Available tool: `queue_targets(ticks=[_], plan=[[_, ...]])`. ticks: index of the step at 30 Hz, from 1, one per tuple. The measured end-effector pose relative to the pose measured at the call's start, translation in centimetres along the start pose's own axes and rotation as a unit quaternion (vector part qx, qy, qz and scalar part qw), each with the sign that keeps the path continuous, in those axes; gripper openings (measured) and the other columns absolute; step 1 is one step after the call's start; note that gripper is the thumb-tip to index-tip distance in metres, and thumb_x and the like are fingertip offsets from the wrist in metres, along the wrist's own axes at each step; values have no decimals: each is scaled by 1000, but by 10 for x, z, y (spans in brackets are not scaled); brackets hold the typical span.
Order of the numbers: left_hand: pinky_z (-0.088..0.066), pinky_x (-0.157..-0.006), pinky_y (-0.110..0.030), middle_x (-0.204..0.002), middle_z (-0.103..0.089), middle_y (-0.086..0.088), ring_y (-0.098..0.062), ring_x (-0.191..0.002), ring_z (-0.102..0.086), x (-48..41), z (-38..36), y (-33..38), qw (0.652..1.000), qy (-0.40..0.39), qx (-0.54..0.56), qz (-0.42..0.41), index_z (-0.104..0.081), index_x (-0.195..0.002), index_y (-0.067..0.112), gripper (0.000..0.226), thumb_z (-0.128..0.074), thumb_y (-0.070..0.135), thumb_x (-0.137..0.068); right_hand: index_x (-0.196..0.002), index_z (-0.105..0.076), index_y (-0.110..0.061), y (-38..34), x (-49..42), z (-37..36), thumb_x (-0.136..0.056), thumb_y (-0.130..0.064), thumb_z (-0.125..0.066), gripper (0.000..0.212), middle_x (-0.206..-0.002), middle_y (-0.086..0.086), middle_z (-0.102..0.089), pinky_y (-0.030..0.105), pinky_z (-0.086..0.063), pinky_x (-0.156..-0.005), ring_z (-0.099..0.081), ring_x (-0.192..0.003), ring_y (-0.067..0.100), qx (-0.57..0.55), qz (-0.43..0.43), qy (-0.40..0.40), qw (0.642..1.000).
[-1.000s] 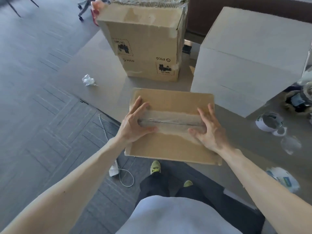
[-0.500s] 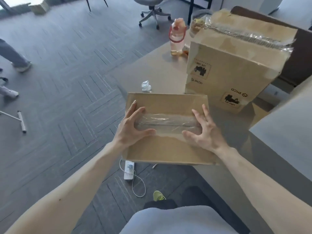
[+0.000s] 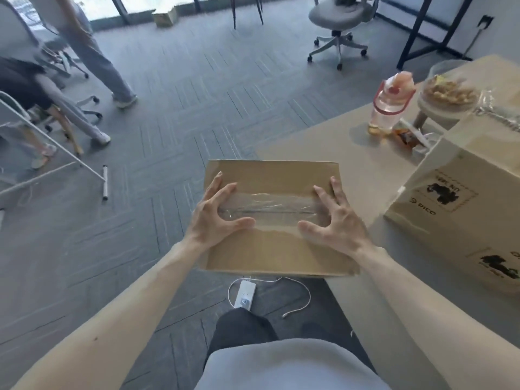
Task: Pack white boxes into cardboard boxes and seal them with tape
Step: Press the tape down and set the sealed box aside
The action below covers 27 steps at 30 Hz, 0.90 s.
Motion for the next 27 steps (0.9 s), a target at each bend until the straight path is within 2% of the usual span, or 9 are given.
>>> queue_targets(ticks=[6,11,14,17,20,27], plan=[[-27,-116,-37,-161,-12,22,5,-140,-20,-46,44,-43,999,40,-16,21,-50,-143,33,109,-74,80,-48,-151,-25,-42,-43,-79,-22,-71,-71,-67,95,-160,-24,13,50,-43,-104,-28,-145,23,-7,30,-21,999],[-26,-113,-36,-164,-14,17,2,-142,-20,-110,75,-98,999,26,-21,16,-50,-144,29,110,-79,77,-50,-150,-24,-45,-75,-146,-56,-71,-70,-65,92,-159,-25,15,48,-45,-103,-39,-139,19,-7,7,-33,999],[-24,-112,-31,-163,-14,16,5,-139,-19,-156,95,-145,1000,11,-14,17,-50,-145,27,104,-82,65,-53,-151,-27,-40,-103,-198,-86,-75,-63,-69,90,-161,-20,12,44,-45,-103,-34,-142,17,-2,-5,-26,1000],[-25,-110,-28,-163,-14,19,8,-137,-18,-209,127,-202,1000,-8,0,8,-49,-145,29,109,-83,73,-51,-150,-28,-40,-138,-255,-128,-73,-65,-69,91,-161,-20,12,44,-44,-105,-36,-141,15,-14,-19,-18,1000],[-26,-112,-28,-163,-13,19,8,-137,-18,-264,171,-250,999,-46,6,2,-48,-145,29,105,-83,66,-53,-151,-26,-42,-182,-301,-164,-74,-66,-68,91,-161,-20,14,46,-41,-108,-31,-144,15,-28,-48,-8,998],[-25,-112,-25,-161,-13,25,12,-137,-17,-373,251,-311,995,-95,5,-39,-50,-144,33,102,-83,64,-52,-151,-26,-40,-264,-384,-201,-76,-63,-68,89,-160,-21,13,42,-39,-108,-26,-146,14,-48,-96,25,994]])
Point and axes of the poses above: each hand's wrist, its own x-axis away from the middle knuckle, its own z-axis out of the back of the hand, y = z × x, the point moved 2 cm from there along -x, towards the middle knuckle
